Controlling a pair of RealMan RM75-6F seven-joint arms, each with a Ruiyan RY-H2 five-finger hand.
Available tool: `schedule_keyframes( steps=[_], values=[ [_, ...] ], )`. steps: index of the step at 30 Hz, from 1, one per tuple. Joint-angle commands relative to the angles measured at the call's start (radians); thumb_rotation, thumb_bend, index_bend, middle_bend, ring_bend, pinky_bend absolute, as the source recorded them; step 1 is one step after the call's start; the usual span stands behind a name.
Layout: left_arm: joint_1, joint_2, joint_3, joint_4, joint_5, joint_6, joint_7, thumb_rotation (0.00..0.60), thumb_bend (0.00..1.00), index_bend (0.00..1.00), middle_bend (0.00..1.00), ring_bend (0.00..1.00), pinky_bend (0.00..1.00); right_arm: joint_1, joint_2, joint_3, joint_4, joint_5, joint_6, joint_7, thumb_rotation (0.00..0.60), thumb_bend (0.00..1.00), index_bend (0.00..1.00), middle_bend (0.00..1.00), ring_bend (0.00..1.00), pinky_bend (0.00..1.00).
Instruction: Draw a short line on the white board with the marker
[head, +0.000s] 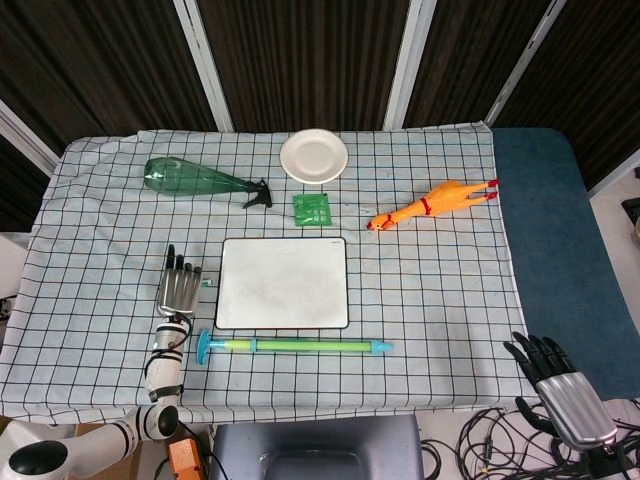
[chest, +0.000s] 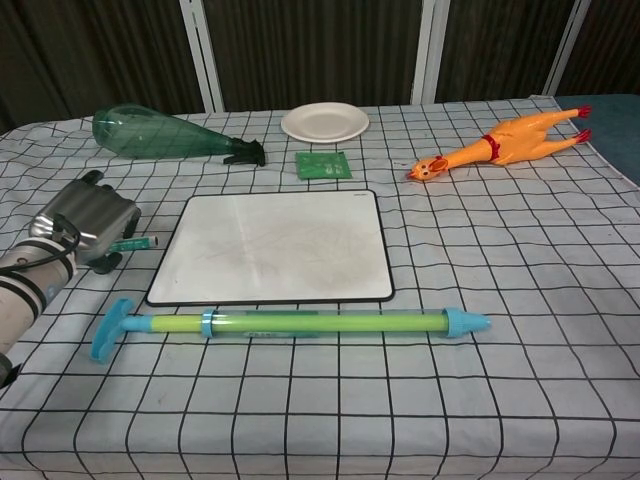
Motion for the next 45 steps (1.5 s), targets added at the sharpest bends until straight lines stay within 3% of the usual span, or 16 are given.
schedule_keyframes(
  steps=[1, 11, 21, 29, 32, 38, 42, 45],
  values=[
    [-0.003, -0.003, 0.003, 0.007, 0.003, -0.001, -0.006, 0.600, 0.34, 0.48, 0.45, 0.22, 0.08, 0.000, 0.000, 0.000, 0.000, 0.001, -0.001, -0.002, 0.600, 0.33, 0.00, 0.00, 0.00, 0.07],
    [-0.014, -0.002, 0.021, 0.025, 0.028, -0.028, -0.048, 0.600, 0.34, 0.53, 0.48, 0.25, 0.07, 0.000, 0.000, 0.001, -0.002, 0.003, -0.001, -0.004, 0.600, 0.33, 0.00, 0.00, 0.00, 0.07],
    [-0.020, -0.025, 0.057, 0.101, 0.118, 0.022, -0.124, 0.600, 0.43, 0.74, 0.69, 0.36, 0.09, 0.000, 0.001, 0.001, -0.001, 0.002, 0.000, 0.000, 0.600, 0.33, 0.00, 0.00, 0.00, 0.07],
    [-0.011, -0.006, 0.090, 0.131, 0.206, 0.055, -0.277, 0.600, 0.47, 0.77, 0.72, 0.41, 0.18, -0.001, -0.002, 0.001, -0.002, 0.002, -0.002, -0.008, 0.600, 0.33, 0.00, 0.00, 0.00, 0.07],
    [-0.008, 0.013, 0.093, 0.115, 0.242, 0.065, -0.423, 0.600, 0.49, 0.77, 0.73, 0.42, 0.21, -0.001, -0.002, 0.001, -0.002, 0.002, -0.002, -0.011, 0.600, 0.33, 0.00, 0.00, 0.00, 0.07],
    [-0.007, 0.039, 0.085, 0.092, 0.347, 0.154, -0.930, 0.600, 0.51, 0.77, 0.74, 0.49, 0.31, -0.001, -0.003, 0.002, -0.002, 0.005, -0.005, -0.013, 0.600, 0.33, 0.00, 0.00, 0.00, 0.07],
    [-0.010, 0.041, 0.078, 0.064, 0.392, 0.187, -1.254, 0.600, 0.53, 0.77, 0.75, 0.51, 0.33, 0.001, -0.005, 0.002, -0.003, 0.008, -0.012, -0.019, 0.600, 0.33, 0.00, 0.00, 0.00, 0.07],
    [-0.023, 0.028, 0.066, 0.048, 0.400, 0.184, -1.381, 0.600, 0.53, 0.77, 0.75, 0.52, 0.33, 0.001, -0.006, 0.001, -0.005, 0.009, -0.014, -0.023, 0.600, 0.33, 0.00, 0.00, 0.00, 0.07]
  ],
)
